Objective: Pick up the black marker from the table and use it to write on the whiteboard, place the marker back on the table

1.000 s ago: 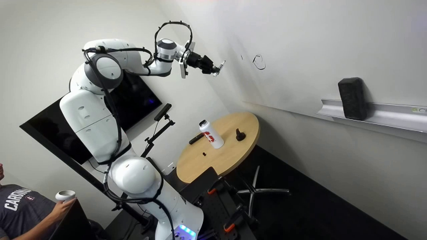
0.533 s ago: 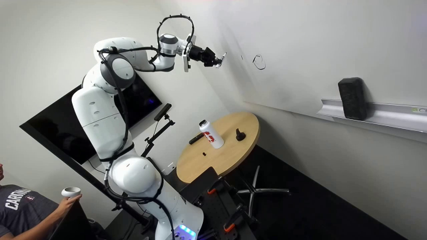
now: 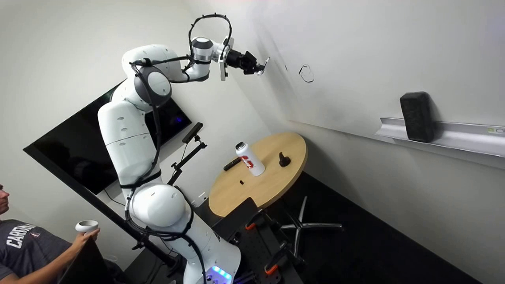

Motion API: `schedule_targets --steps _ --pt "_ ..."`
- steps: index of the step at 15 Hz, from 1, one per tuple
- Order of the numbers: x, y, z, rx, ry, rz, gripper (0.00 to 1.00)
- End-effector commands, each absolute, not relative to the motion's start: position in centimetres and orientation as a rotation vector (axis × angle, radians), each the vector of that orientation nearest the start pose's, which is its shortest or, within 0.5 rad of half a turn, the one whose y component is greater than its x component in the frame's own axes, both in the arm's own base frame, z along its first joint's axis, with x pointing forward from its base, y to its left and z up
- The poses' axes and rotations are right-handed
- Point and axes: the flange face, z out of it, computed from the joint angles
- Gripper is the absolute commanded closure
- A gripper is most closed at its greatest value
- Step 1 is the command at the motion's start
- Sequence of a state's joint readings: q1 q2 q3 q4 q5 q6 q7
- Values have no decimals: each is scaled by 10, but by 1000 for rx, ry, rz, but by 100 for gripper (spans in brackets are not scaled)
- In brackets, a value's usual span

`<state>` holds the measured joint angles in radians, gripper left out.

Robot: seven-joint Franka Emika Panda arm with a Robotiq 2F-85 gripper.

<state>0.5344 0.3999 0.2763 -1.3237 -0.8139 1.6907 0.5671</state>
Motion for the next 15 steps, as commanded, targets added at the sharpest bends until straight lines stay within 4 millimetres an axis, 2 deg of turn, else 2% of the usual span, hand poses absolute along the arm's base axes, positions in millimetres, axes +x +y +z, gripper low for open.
schedule_targets --steps 1,7,15 --pt "554 419 548 2468 426 567 94" --pt "562 420 558 2457 390 551 94" --pt "553 440 573 2459 442 589 94"
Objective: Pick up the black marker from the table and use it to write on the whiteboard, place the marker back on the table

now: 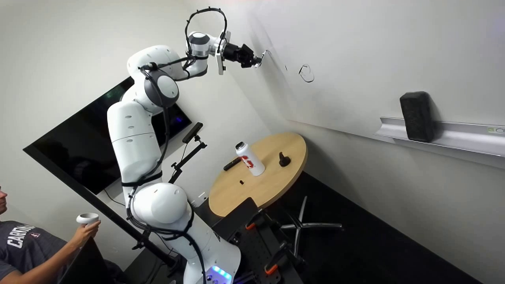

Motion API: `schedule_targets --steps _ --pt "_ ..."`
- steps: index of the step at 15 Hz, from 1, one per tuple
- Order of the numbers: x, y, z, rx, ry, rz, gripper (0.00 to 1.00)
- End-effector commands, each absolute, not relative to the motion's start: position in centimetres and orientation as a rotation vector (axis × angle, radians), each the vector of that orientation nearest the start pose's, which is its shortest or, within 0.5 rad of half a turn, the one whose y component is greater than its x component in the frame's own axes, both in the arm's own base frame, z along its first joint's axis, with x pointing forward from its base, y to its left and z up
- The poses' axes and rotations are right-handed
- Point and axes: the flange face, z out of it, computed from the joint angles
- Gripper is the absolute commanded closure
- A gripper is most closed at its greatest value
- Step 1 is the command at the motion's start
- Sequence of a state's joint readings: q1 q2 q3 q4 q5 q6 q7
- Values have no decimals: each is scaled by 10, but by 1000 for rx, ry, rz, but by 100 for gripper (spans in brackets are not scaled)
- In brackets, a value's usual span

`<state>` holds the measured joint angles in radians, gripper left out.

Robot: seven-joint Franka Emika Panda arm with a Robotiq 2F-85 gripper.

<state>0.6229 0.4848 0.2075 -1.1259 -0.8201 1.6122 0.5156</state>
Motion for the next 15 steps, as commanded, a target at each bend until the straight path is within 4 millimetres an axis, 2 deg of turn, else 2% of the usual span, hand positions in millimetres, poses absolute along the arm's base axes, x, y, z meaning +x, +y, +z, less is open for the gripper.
schedule_targets --steps 1,9,13,15 --pt "553 443 573 2457 448 587 94" --pt "555 477 544 2427 523 549 94" --pt "560 479 527 2411 505 500 94" --pt "563 473 524 2412 476 473 94"
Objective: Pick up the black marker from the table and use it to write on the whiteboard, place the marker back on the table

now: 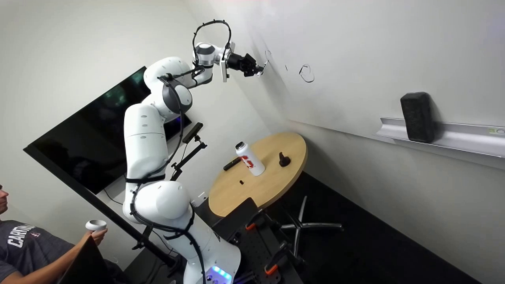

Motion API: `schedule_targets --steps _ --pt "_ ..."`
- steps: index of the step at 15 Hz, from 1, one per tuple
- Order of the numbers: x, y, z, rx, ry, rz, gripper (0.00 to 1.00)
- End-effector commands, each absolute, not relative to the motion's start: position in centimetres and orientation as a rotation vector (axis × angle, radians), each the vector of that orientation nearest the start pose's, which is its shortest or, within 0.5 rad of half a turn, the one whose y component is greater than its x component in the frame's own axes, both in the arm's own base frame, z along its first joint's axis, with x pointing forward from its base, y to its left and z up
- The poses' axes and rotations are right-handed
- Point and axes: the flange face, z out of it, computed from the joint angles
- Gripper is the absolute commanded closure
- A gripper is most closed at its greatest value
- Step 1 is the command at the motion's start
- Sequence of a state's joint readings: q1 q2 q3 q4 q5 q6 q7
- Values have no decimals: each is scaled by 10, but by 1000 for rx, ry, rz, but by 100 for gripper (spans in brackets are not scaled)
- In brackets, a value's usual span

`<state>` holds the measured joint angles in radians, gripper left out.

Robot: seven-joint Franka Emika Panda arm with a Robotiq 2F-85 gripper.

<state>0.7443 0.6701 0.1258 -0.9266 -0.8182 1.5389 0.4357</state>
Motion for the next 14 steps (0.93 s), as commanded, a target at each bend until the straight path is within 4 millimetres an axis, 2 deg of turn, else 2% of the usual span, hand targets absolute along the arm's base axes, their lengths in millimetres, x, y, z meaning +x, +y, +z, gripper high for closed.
schedule_targets --steps 1,3,9,14 --pt "564 469 523 2412 460 461 94" --pt "568 461 526 2412 430 446 94" --pt "571 437 556 2416 340 453 94" --pt "567 442 572 2420 360 493 94"
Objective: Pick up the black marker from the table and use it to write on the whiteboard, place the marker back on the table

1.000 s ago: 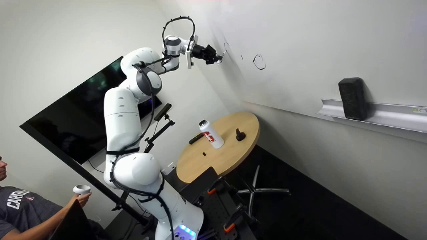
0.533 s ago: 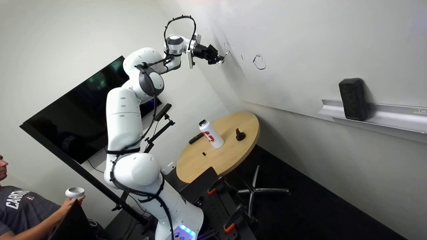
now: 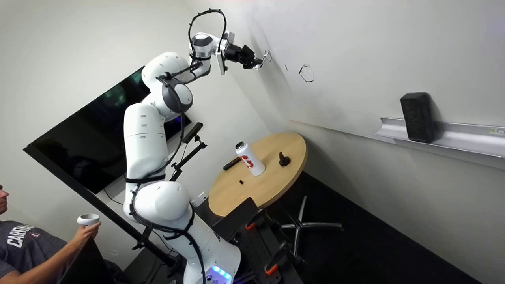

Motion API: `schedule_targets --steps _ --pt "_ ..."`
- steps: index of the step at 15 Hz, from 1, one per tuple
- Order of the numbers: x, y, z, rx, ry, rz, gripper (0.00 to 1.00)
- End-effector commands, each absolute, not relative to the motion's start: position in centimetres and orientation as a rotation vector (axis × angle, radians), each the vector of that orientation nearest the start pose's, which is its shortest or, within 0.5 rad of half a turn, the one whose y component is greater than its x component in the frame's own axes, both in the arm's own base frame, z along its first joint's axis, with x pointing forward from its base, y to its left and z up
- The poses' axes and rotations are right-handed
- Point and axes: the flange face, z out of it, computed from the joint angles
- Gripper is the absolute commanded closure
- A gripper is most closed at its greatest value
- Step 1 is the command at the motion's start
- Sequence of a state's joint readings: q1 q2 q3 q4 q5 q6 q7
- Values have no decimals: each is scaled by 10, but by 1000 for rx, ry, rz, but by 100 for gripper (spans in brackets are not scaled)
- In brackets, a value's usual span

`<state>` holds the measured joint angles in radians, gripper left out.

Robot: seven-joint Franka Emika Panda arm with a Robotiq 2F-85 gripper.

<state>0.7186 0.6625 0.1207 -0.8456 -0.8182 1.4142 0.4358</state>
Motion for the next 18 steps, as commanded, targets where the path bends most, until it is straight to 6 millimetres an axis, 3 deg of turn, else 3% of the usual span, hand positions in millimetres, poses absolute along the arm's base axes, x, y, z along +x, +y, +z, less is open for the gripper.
schedule_targets --steps 1,6,12,15,18 --pt "566 445 571 2420 371 493 94" --pt "564 457 565 2426 438 494 94" --pt "559 475 545 2399 531 466 94" --pt "534 477 553 2352 512 491 94" --pt "502 483 550 2362 600 444 94"
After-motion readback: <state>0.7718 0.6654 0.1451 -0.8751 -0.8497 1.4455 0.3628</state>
